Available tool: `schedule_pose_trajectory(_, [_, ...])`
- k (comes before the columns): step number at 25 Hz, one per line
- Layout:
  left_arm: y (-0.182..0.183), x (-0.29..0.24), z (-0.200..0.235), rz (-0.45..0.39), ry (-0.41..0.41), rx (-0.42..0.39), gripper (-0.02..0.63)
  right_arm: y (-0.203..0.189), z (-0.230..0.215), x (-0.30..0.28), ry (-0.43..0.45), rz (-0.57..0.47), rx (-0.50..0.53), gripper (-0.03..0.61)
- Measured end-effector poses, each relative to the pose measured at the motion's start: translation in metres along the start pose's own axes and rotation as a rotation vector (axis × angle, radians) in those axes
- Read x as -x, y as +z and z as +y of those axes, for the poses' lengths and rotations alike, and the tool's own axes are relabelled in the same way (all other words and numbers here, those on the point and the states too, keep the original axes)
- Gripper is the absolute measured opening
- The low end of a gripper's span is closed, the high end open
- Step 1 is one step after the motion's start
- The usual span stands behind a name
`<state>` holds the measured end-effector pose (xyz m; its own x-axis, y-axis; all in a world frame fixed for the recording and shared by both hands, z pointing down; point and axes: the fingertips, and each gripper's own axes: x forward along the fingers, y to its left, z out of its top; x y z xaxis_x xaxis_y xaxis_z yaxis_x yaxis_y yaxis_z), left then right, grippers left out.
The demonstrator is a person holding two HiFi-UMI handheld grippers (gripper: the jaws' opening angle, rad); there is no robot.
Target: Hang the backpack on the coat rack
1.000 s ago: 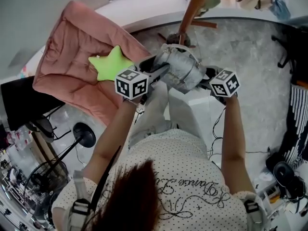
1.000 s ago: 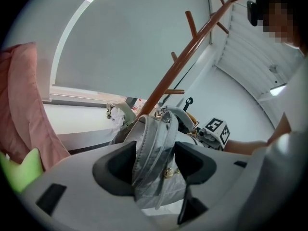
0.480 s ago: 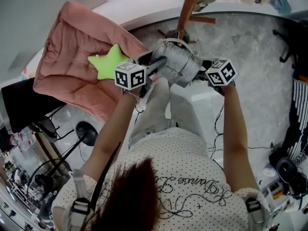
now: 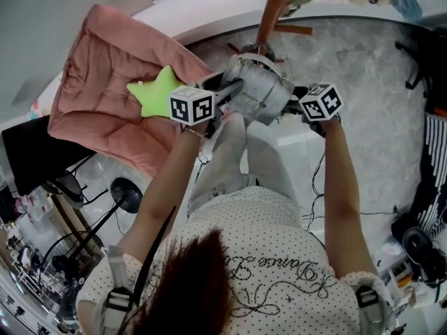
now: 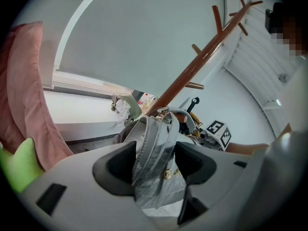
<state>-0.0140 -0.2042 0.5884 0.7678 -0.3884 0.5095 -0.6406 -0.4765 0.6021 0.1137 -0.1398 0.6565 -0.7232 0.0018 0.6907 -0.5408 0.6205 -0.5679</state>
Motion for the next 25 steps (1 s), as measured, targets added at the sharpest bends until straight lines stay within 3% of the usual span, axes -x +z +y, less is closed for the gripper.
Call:
schedule_pose_trajectory(18, [0.019,-0.019,0.011,-0.024,0.03,-0.014,0.249,0.013,-0.029,0.005,-0.084,-0.095,-0.106,0.241])
schedule_pose_trajectory(21, [0.014,-0.023,0.012,-0.005,0.051,-0.026,0.241,0.021,-0.041,0.012,-0.135,-0.201,-0.218,0.099])
schedule_pose_trajectory(23, [0.009,-0.027,0.013,0.001,0.063,-0.031,0.238,0.031,-0.049,0.021,-0.173,-0.288,-0.286,0.083])
schedule_pose_trajectory(25, [0.008,-0.027,0.015,-0.01,0.071,-0.026,0.238,0.036,-0.051,0.024,-0.179,-0.309,-0.303,0.081])
